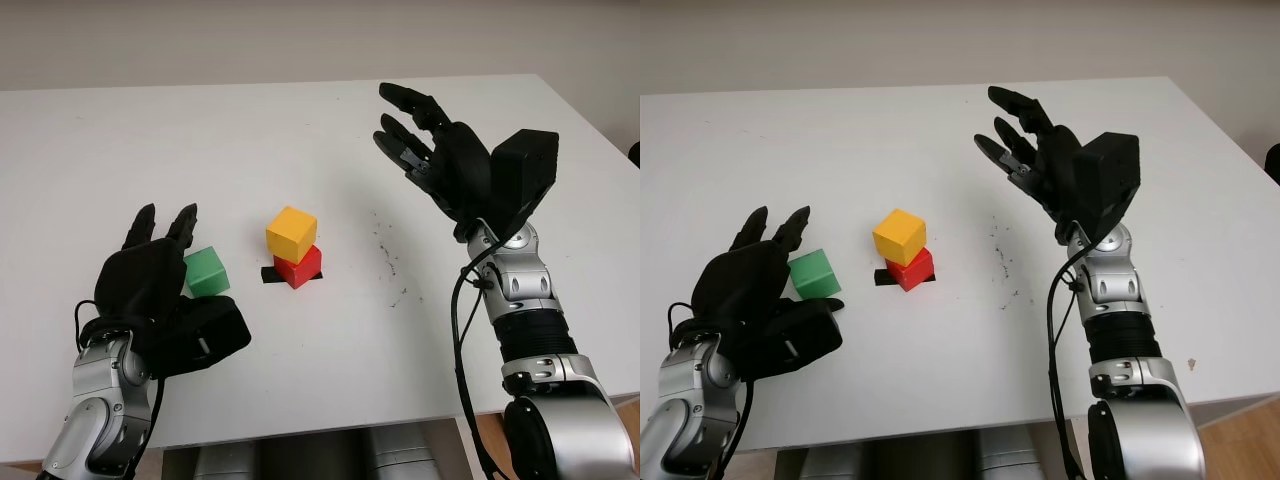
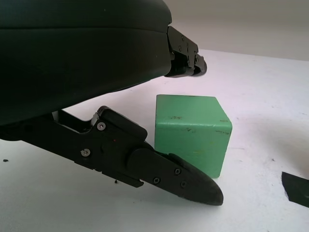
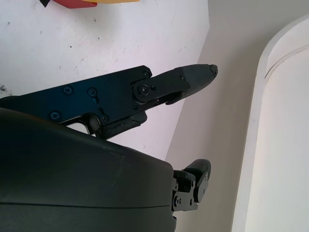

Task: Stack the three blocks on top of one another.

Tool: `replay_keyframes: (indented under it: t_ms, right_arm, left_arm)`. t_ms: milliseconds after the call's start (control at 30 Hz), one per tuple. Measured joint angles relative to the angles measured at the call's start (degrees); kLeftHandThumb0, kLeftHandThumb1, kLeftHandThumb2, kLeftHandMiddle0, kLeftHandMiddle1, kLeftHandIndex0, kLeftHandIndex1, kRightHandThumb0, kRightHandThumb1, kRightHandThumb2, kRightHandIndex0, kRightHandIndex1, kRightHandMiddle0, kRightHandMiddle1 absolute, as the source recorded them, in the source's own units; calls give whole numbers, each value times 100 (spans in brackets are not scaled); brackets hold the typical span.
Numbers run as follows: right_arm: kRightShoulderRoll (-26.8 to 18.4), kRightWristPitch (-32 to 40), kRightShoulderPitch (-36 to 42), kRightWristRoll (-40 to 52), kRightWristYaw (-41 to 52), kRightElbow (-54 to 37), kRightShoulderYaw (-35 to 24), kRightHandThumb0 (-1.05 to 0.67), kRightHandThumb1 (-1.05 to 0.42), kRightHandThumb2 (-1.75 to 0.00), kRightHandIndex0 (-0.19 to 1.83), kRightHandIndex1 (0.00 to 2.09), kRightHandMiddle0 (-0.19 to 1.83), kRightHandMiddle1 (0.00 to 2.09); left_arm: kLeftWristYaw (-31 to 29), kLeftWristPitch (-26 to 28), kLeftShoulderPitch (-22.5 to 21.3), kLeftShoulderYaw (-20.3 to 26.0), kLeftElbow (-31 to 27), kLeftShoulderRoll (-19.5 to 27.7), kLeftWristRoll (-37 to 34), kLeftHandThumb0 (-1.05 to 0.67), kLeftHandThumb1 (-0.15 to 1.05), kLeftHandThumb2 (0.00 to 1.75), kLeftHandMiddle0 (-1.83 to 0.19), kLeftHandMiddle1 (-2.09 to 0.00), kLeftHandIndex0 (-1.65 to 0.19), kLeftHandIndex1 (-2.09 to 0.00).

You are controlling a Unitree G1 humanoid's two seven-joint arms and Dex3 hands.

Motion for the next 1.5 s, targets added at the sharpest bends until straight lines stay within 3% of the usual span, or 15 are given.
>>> replay_keyframes:
  t_ms: [67,167,267,467,567,700,867,1067,1300,1500]
  right_arm:
    - [0,5,0,5,2,0,-1,-58,-105,-9,16,5,1,56]
    - [0,4,0,-2,1,0,-1,-57,-105,-9,17,5,1,57]
    - [-1,-4,0,-10,1,0,0,-57,-105,-9,17,5,0,59]
    - [-4,-20,0,-15,14,0,0,-57,-105,-9,17,5,-4,64]
    - [-9,-20,0,-31,7,0,0,-57,-105,-9,18,5,-1,58]
    - [-19,-27,0,-31,12,0,0,-58,-105,-9,17,5,0,56]
    - [-21,-26,0,-30,36,0,0,-59,-105,-9,16,5,0,54]
    - [-24,-22,0,-35,26,0,2,-60,-105,-8,16,5,2,52]
    - [-25,28,-1,-31,33,0,3,-60,-105,-8,16,5,2,49]
    - [-25,73,0,-57,17,-1,14,-61,-105,-8,16,5,4,47]
  left_arm:
    - [8,18,-1,0,8,-18,30,-60,93,6,1,-7,-27,-33]
    - [22,53,-3,2,32,-112,31,-58,95,6,-5,-7,-6,-95]
    - [111,40,-3,13,47,-151,7,-57,98,6,-12,-9,-3,-121]
    - [310,-63,-2,65,101,-235,-184,-51,104,8,-22,-15,-7,-150]
    - [440,-94,-1,95,110,-274,-232,-46,105,16,-2,-69,-6,-174]
    - [657,-243,4,131,118,-304,-300,-45,105,23,5,-95,-1,-183]
    - [729,-308,23,132,117,-298,-271,-46,105,24,6,-106,-2,-181]
    - [713,-297,167,144,-136,-276,-10,-50,105,17,2,-105,-11,-182]
    - [581,-374,306,181,-684,-222,221,-49,105,16,3,-102,-5,-185]
    - [582,-997,359,587,-1079,-234,-576,-43,105,12,-12,-75,-8,-175]
